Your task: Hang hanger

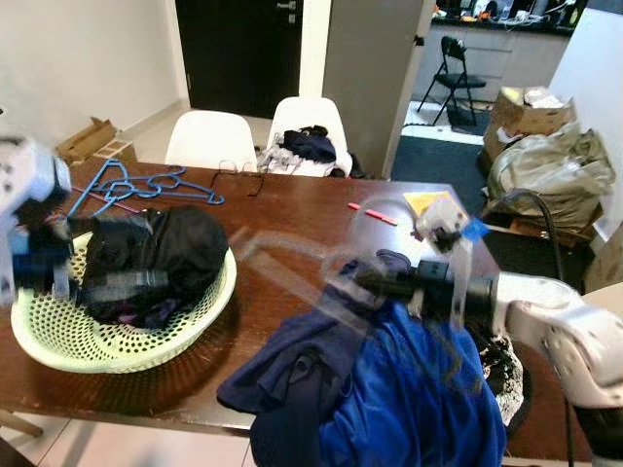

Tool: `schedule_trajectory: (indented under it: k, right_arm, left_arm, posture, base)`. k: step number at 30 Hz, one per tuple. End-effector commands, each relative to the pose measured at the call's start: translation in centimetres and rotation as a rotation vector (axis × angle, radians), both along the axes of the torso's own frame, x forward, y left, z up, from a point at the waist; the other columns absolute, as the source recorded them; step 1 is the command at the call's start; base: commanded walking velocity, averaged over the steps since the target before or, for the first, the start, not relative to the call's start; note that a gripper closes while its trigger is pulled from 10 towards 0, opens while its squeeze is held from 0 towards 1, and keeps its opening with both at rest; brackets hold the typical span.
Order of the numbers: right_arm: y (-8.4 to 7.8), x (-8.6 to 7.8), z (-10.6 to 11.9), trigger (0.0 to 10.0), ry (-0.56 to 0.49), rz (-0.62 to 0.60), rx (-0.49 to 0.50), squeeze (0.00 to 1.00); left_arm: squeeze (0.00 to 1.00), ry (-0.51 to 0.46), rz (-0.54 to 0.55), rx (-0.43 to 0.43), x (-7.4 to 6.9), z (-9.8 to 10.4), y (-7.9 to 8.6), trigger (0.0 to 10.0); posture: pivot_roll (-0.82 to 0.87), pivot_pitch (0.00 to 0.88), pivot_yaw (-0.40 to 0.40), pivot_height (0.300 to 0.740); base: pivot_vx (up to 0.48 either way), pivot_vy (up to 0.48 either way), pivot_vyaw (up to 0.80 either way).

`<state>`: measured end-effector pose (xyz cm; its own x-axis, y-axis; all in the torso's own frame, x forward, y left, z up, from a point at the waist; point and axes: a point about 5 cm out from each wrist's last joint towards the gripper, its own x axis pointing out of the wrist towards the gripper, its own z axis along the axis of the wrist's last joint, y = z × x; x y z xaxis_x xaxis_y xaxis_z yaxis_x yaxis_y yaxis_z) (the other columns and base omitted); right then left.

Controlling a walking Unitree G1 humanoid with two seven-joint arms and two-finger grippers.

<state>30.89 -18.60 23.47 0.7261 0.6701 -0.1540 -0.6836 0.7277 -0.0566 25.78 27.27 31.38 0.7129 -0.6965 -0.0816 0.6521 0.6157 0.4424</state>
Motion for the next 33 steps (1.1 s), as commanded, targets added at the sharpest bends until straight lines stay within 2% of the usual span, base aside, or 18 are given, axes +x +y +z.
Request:
schedule_trajectory:
  k: [1, 2, 3, 4, 5, 6, 8, 9, 10, 12, 13, 15, 16, 19, 23, 29, 33]
  right_arm:
    - [-1.0, 0.8, -0.1, 0.0, -0.029, -0.137, 0.025, 0.00]
    - [-1.9, 1.4, -0.3, 0.0, -0.040, -0.251, 0.079, 0.00]
    - [-1.9, 1.4, -0.3, 0.0, -0.040, -0.251, 0.079, 0.00]
    - [-2.5, 1.7, -0.5, 0.0, -0.044, -0.324, 0.116, 0.00]
    - [-3.2, 1.9, -0.8, 8.2, -0.035, -0.405, 0.168, 0.00]
    - [-3.6, 1.9, -1.1, 10.0, -0.033, -0.449, 0.205, 0.00]
    - [-3.9, 1.9, -1.2, 10.0, -0.034, -0.470, 0.224, 0.00]
    - [-4.3, 2.0, -1.8, 10.0, -0.032, -0.512, 0.243, 0.00]
    - [-4.3, 2.0, -1.8, 10.0, -0.032, -0.512, 0.243, 0.00]
    - [-4.7, 1.8, -2.8, 10.0, -0.040, -0.581, 0.276, 0.00]
    - [-4.6, 1.7, -3.4, 10.0, -0.040, -0.596, 0.297, 0.00]
    - [-4.4, 1.6, -3.7, 10.0, -0.040, -0.600, 0.311, 0.00]
    - [-4.2, 1.6, -4.3, 10.0, -0.026, -0.603, 0.321, 0.00]
    - [-3.9, 1.4, -5.6, 10.0, 0.016, -0.617, 0.304, 0.00]
    - [-3.9, 1.4, -6.4, 10.0, 0.036, -0.636, 0.295, 0.00]
    - [-4.2, 1.2, -7.8, 10.0, 0.062, -0.660, 0.271, 0.00]
    - [-3.3, 0.5, -9.3, 10.0, 0.072, -0.655, 0.304, 0.00]
  left_arm:
    - [1.00, -0.042, 0.126, -0.077, 1.0, -0.7, 0.2, 10.0]
    - [1.00, -0.069, 0.272, -0.189, 2.2, -1.6, 0.4, 10.0]
    - [1.00, -0.069, 0.272, -0.189, 2.2, -1.6, 0.4, 10.0]
    - [1.00, -0.076, 0.371, -0.261, 2.9, -2.3, 0.5, 10.0]
    - [1.00, -0.083, 0.473, -0.290, 3.5, -3.6, 0.4, 10.0]
    - [0.00, -0.077, 0.546, -0.309, 3.8, -4.7, 0.2, 10.0]
    - [0.00, -0.077, 0.582, -0.312, 4.0, -5.4, 0.1, 10.0]
    - [0.00, -0.063, 0.680, -0.315, 4.3, -7.2, 0.0, 10.0]
    - [0.00, -0.063, 0.680, -0.315, 4.3, -7.2, 0.0, 10.0]
    - [0.00, -0.024, 0.856, -0.361, 4.5, -9.8, 0.4, 10.0]
    - [0.00, -0.018, 0.925, -0.344, 4.6, -10.7, 0.6, 10.0]
    - [0.00, -0.018, 0.958, -0.329, 4.6, -11.1, 0.7, 10.0]
    - [0.00, -0.013, 1.045, -0.292, 4.3, -11.8, 1.0, 10.0]
    - [0.00, 0.020, 1.246, -0.303, 3.2, -13.4, 1.6, 10.0]
    - [0.00, 0.013, 1.331, -0.301, 2.3, -14.0, 1.2, 10.0]
    - [0.00, 0.027, 1.390, -0.315, 1.3, -14.8, 1.1, 10.0]
    - [0.00, 0.032, 1.408, -0.333, 1.1, -15.3, 1.4, 10.0]
  posture:
    - [0.06, 0.000, -0.031, 0.740]
    - [0.06, 0.000, -0.033, 0.740]
    - [0.06, 0.000, -0.033, 0.740]
    - [0.06, 0.000, -0.033, 0.740]
    - [0.05, 0.000, -0.031, 0.740]
    - [0.05, 0.000, -0.031, 0.740]
    - [0.05, 0.000, -0.031, 0.740]
    - [0.05, 0.000, -0.029, 0.740]
    - [0.05, 0.000, -0.029, 0.740]
    - [0.05, 0.000, -0.031, 0.740]
    - [0.05, 0.000, -0.031, 0.740]
    - [0.05, 0.000, -0.031, 0.740]
    - [0.05, 0.000, -0.029, 0.740]
    - [0.05, 0.000, -0.019, 0.740]
    - [0.05, 0.000, -0.019, 0.740]
    - [0.06, 0.000, -0.029, 0.740]
    - [0.06, 0.000, -0.032, 0.740]
  base:
    - [0.000, 0.000, 0.00]
    - [0.000, 0.000, 0.00]
    - [0.000, 0.000, 0.00]
    - [0.000, 0.000, 0.00]
    - [0.000, 0.000, 0.00]
    - [0.000, 0.000, 0.00]
    - [0.000, 0.000, 0.00]
    - [0.000, 0.000, -0.80]
    - [0.000, 0.000, -0.80]
    - [0.000, 0.000, -0.40]
    - [0.000, 0.000, 0.00]
    - [0.000, 0.000, 0.00]
    - [0.000, 0.000, 0.00]
    - [0.000, 0.000, 0.00]
    - [0.000, 0.000, 0.00]
    - [0.000, 0.000, 0.00]
    - [0.000, 0.000, 0.00]
